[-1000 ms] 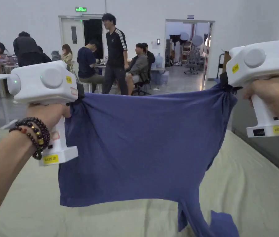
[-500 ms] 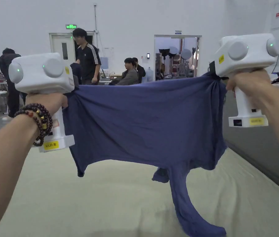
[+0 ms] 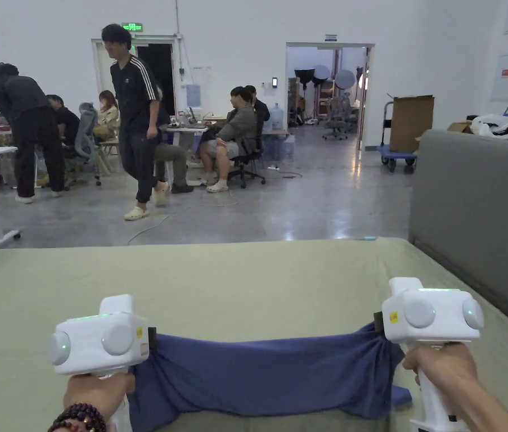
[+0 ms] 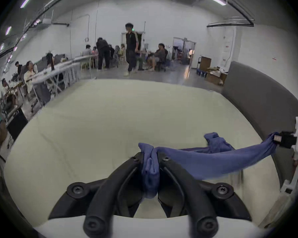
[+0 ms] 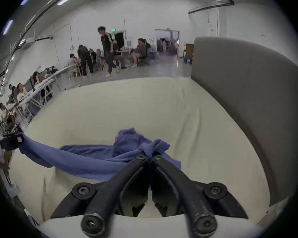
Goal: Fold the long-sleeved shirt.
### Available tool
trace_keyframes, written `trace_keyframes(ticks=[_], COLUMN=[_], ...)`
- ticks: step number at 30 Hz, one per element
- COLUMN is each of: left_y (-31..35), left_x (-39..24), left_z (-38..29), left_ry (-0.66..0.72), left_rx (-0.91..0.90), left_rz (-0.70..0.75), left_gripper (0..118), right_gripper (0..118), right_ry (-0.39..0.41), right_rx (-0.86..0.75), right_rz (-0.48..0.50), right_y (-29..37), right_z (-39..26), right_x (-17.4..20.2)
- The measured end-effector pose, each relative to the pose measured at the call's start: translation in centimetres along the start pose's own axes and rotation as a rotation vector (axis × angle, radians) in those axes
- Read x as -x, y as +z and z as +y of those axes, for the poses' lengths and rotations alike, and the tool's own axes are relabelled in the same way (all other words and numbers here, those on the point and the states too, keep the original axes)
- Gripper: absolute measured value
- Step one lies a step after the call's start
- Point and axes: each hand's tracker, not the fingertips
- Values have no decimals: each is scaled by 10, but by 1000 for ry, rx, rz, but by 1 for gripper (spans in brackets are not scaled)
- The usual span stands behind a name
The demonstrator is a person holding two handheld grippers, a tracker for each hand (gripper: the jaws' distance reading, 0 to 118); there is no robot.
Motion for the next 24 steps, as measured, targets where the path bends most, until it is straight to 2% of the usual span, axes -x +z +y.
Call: trace_keyframes(ticks=[6,8,10,15,17,19,22,24], left_y=[48,72,94,131,143,154,162,161], left_x=[14,19,24,55,66,75,85,87], left_z=[-17,-40,-72,-172,-214,-247,-278,-287], left_ry=[-2,-47,-82,-95,-122,-141,-143,-142], left_rx=[-52,-61,-6,153,216,290,344,350], left_rz=[-54,-37,-45,-78,-82,-89,-92,-83], left_gripper=[11,11,11,11,11,11,11,11], right_gripper=[0,0,0,0,0,0,0,0], right_ry=[3,9,4,32,16,34,105,91], right_rx=[-75,-117,-100,78,141,221,343,350], right_rz=[17,-22,-12,1,-5,-22,-21,-23], right_y=[60,85,108,134,146,155,163,164], right_z=[-32,-65,-108,-220,-263,-293,-321,-331], right_x=[8,14,18,20,21,21,24,26])
